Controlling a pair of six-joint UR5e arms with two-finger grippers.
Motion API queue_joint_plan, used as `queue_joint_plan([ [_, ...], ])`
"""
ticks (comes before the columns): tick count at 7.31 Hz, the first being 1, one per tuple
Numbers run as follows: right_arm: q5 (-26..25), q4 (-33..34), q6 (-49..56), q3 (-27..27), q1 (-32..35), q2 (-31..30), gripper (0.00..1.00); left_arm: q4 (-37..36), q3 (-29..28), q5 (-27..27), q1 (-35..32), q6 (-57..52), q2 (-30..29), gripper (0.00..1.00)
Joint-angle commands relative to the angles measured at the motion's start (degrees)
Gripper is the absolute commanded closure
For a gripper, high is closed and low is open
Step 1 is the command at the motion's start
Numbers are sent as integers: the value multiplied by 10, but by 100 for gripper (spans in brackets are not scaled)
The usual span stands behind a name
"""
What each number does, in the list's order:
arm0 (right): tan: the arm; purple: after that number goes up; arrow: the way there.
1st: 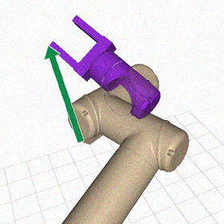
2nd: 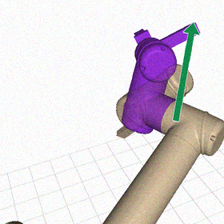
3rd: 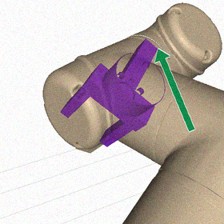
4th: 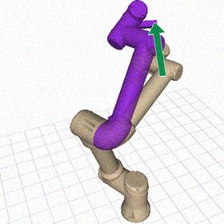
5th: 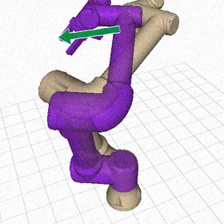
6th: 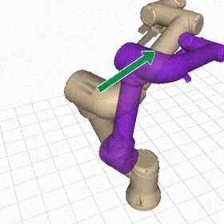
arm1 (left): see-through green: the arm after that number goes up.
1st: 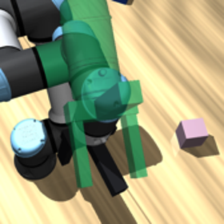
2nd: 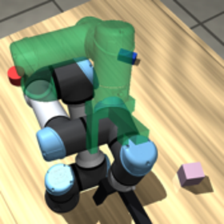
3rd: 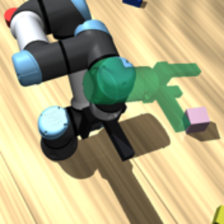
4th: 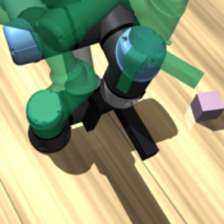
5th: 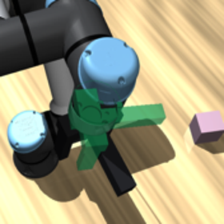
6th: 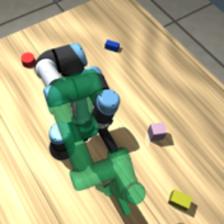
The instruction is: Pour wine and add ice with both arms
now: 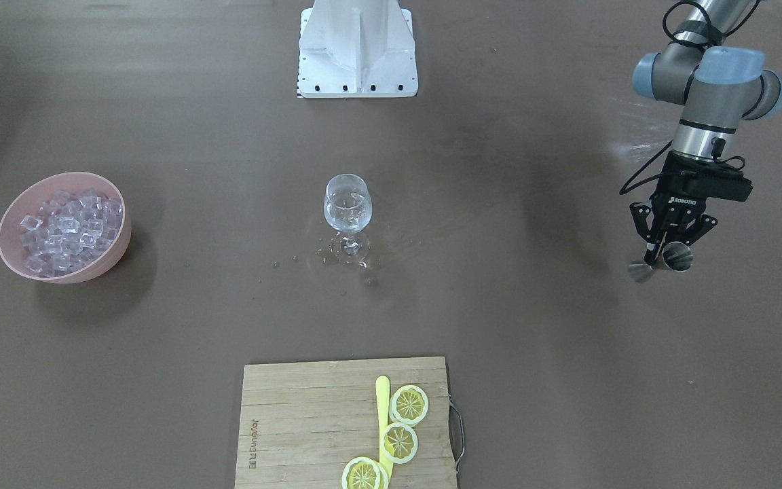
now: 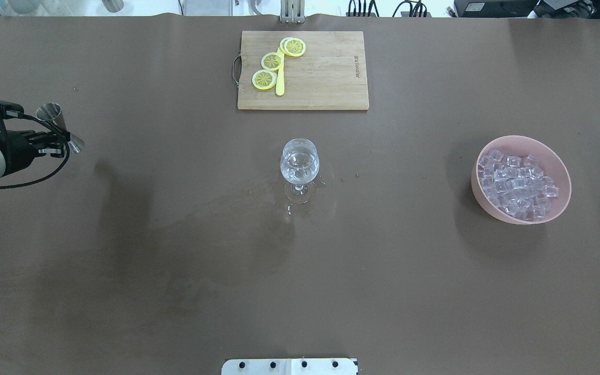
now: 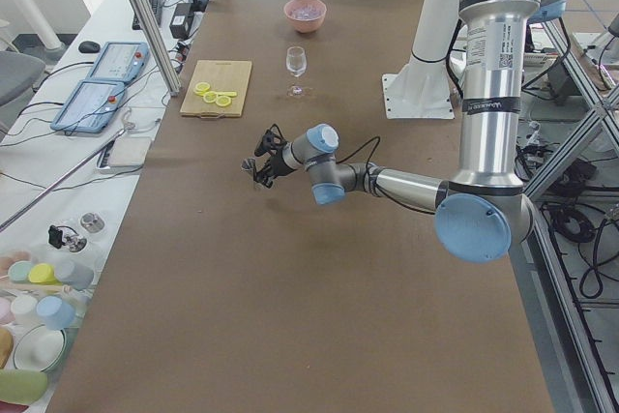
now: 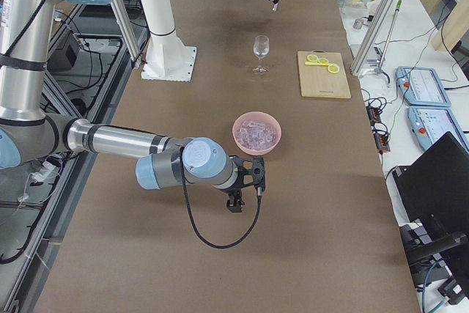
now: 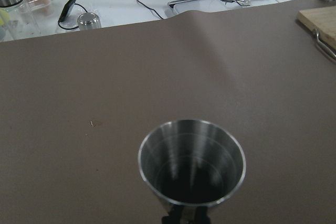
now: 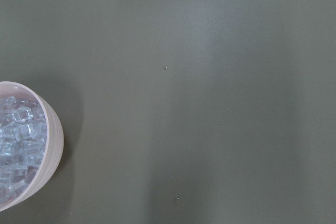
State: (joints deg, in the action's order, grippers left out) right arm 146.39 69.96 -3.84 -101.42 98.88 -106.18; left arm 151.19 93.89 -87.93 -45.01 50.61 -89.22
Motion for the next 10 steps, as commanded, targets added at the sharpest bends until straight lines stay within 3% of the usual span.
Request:
queue_joint_plan([
  [1, 0, 0, 0, 0, 0, -1, 0, 3, -10, -1, 2, 32, -1, 100],
  [8, 5, 0, -1, -1, 0, -1, 0, 23, -34, 7, 19, 41, -8, 100],
  [9, 6, 0, -2, -1, 0, 0, 0, 23, -35, 8, 22, 39, -7, 99],
  [10, 6, 0, -2, -1, 0, -1, 0, 23, -34, 7, 22, 39, -7, 91],
])
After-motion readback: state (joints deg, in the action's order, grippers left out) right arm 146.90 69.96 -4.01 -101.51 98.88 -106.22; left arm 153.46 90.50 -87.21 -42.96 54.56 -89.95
